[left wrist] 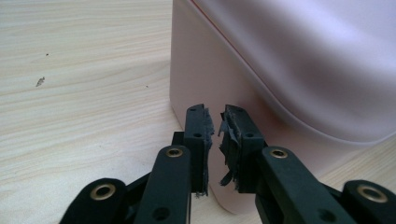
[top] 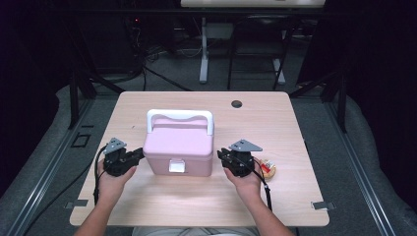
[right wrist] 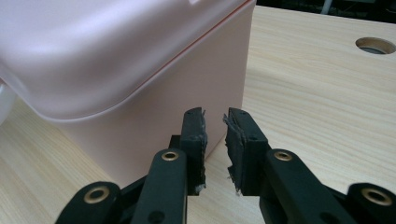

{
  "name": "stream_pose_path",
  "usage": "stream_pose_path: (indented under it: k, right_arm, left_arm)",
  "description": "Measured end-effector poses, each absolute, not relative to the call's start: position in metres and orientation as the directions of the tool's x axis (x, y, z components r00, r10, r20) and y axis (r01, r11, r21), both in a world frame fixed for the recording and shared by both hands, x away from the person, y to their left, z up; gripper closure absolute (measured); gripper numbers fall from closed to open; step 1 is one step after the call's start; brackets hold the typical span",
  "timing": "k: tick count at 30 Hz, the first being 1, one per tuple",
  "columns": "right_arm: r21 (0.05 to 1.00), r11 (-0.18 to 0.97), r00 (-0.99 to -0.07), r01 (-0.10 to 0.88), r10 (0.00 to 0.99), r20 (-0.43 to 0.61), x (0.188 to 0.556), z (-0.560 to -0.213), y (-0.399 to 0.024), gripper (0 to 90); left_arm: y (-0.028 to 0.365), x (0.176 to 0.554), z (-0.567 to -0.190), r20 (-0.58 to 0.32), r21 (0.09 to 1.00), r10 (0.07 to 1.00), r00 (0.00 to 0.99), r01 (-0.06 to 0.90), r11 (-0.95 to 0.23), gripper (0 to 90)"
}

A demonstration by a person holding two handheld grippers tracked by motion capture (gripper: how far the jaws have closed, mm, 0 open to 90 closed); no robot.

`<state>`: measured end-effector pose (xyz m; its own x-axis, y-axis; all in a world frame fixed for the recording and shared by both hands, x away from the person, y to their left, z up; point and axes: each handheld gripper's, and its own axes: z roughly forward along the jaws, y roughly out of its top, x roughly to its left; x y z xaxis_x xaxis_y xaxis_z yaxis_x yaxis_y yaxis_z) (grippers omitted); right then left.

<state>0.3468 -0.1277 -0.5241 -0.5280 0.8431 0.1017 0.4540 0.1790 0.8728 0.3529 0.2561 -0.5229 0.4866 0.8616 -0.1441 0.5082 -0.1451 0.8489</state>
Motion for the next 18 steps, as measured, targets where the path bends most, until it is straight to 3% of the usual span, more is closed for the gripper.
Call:
stream_pose_path:
  k: [18]
  right_arm:
    - [0.878, 0.15, -0.52, 0.455, 0.845, 0.125, 0.351, -0.526, -0.129, 76.2]
  left_arm:
    - [0.243, 0.348, -0.522, -0.135, 0.849, 0.851, 0.508, 0.502, -0.165, 82.4]
